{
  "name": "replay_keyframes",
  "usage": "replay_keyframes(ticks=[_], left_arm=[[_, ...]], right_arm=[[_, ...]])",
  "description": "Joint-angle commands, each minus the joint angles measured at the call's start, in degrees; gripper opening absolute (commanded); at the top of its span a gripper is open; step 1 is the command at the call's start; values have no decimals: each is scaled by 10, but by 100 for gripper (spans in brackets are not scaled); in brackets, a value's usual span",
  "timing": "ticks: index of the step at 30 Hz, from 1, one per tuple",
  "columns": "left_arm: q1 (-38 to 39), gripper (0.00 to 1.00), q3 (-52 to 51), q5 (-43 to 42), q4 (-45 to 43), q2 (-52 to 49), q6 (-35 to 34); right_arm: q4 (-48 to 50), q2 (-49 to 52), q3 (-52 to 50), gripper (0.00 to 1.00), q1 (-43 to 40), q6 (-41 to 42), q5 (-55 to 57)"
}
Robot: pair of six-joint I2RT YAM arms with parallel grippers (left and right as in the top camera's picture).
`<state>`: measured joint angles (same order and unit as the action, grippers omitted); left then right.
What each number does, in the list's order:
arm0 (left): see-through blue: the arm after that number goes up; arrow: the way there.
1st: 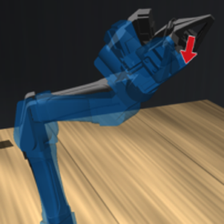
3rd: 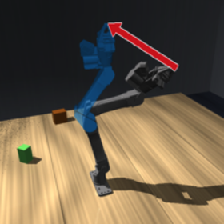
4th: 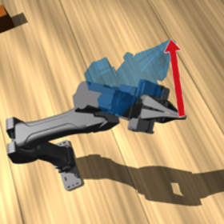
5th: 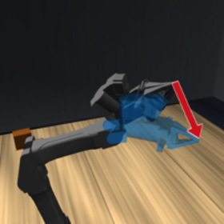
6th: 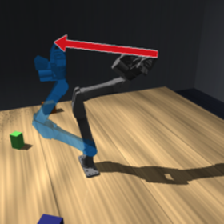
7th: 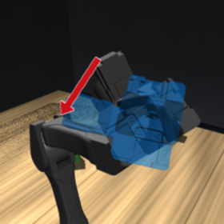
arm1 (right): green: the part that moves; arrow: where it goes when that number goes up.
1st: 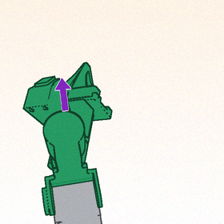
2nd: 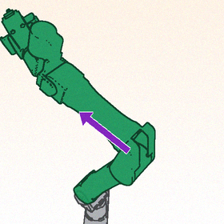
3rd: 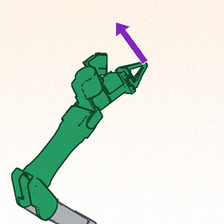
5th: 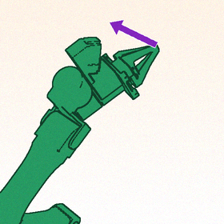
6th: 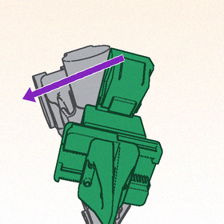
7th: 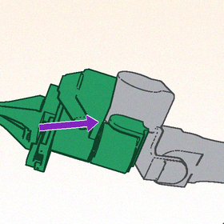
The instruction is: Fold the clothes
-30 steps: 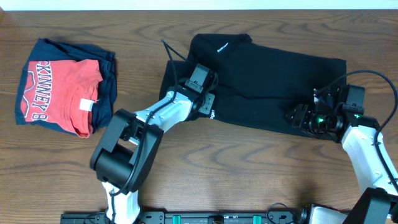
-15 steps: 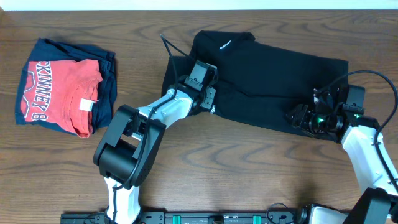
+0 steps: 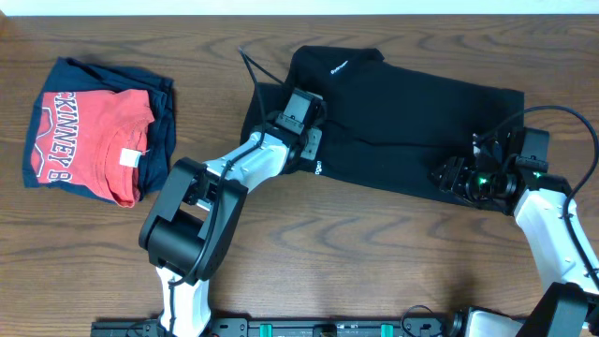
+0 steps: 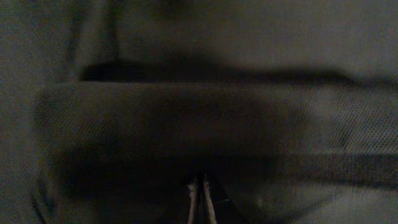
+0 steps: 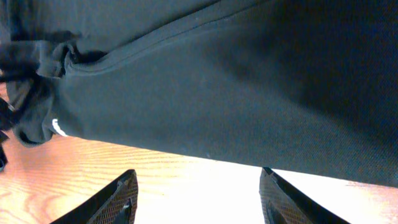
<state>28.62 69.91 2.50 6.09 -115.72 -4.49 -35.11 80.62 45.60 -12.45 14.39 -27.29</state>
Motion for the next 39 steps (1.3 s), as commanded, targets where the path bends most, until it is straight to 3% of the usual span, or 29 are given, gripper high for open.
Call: replay_keyframes(ticks=[1,10,17,21,32,39], left_arm=[[-8,7,1,28,-41,0,11],[-16,7,9,27,-147,17,23],[-14,11,11,-42,16,42,21],[-12,6,9,-75,59,45,21],[-12,6,3,-122,-10,-4,21],[-15,6,3,-119,-108,-22,21]], right_arm=[[1,-4,7,61,5,-7,1],[1,-3,7,60,5,-7,1],[-4,-4,7,61,5,-7,3],[3,-4,7,61,5,-7,5],[16,-3,7,61,5,10,5],[31,-3,7,61,5,12,6]])
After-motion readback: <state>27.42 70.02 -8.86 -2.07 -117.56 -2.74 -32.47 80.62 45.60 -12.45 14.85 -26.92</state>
